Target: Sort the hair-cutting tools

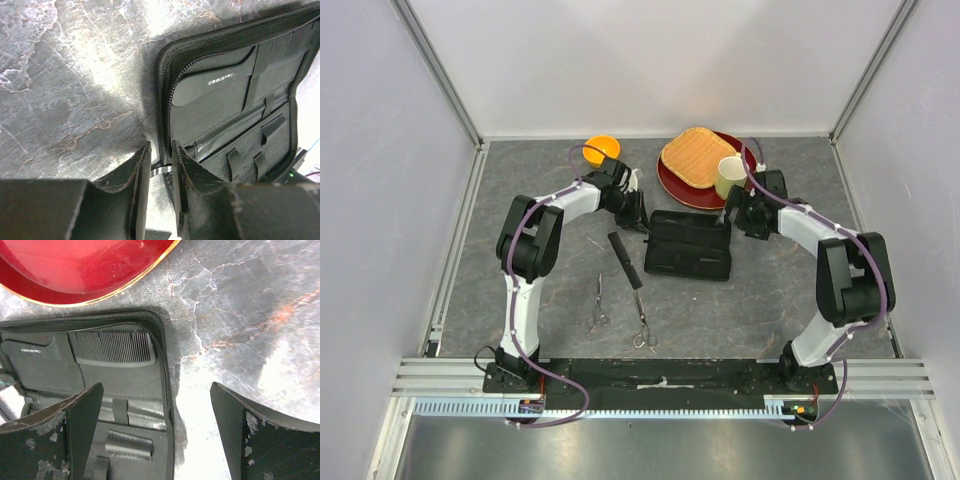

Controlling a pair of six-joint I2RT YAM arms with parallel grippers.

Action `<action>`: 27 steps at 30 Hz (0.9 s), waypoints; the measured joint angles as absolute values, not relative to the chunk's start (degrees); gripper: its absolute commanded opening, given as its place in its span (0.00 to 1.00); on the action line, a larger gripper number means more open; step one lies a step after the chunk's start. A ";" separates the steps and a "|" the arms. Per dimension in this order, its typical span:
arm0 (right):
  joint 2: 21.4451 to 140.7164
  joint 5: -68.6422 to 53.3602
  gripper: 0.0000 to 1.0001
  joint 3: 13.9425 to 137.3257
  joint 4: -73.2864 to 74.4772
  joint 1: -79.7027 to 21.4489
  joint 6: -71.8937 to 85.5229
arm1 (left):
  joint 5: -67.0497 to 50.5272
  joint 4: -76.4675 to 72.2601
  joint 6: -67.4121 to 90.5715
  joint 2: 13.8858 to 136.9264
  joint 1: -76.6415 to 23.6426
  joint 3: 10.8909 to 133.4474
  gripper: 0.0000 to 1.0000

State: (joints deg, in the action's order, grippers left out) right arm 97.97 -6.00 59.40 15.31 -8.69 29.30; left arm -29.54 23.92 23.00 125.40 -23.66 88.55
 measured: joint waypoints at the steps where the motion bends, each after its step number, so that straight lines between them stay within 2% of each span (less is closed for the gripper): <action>1: 97.01 -5.72 0.96 59.40 16.03 -8.47 29.02 | -29.32 23.97 23.03 125.23 -23.66 88.55 0.35; 7: 91.00 -5.34 0.94 62.52 18.79 -9.74 26.09 | -25.34 25.32 22.96 123.26 -23.97 88.55 0.46; 9: 90.06 -4.95 0.94 63.86 18.98 -11.33 25.02 | -23.79 25.85 22.94 121.84 -23.86 88.55 0.53; 12: 89.19 -3.64 0.94 65.56 19.25 -16.01 23.18 | -20.10 27.09 22.90 118.04 -23.40 88.53 0.66; 16: 89.34 -0.56 0.93 66.89 20.14 -24.18 21.06 | -15.09 27.64 22.90 110.56 -21.15 86.50 0.72; 19: 90.98 1.50 0.91 69.01 21.10 -30.81 19.25 | -11.14 27.88 22.92 104.38 -17.58 82.96 0.83; 21: 93.60 3.22 0.89 71.70 21.89 -35.77 17.89 | -8.51 28.42 22.98 101.03 -14.92 80.47 0.85; 25: 101.08 5.67 0.79 79.24 24.01 -45.01 16.93 | -2.37 30.70 23.09 95.81 -9.91 75.79 0.86; 27: 104.62 6.42 0.78 82.46 25.30 -48.36 17.17 | 0.05 31.55 23.11 93.95 -8.73 73.32 0.86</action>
State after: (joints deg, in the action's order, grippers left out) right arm 104.62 6.42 82.46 25.30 -48.36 17.17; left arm 0.05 31.55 23.11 93.95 -8.73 73.32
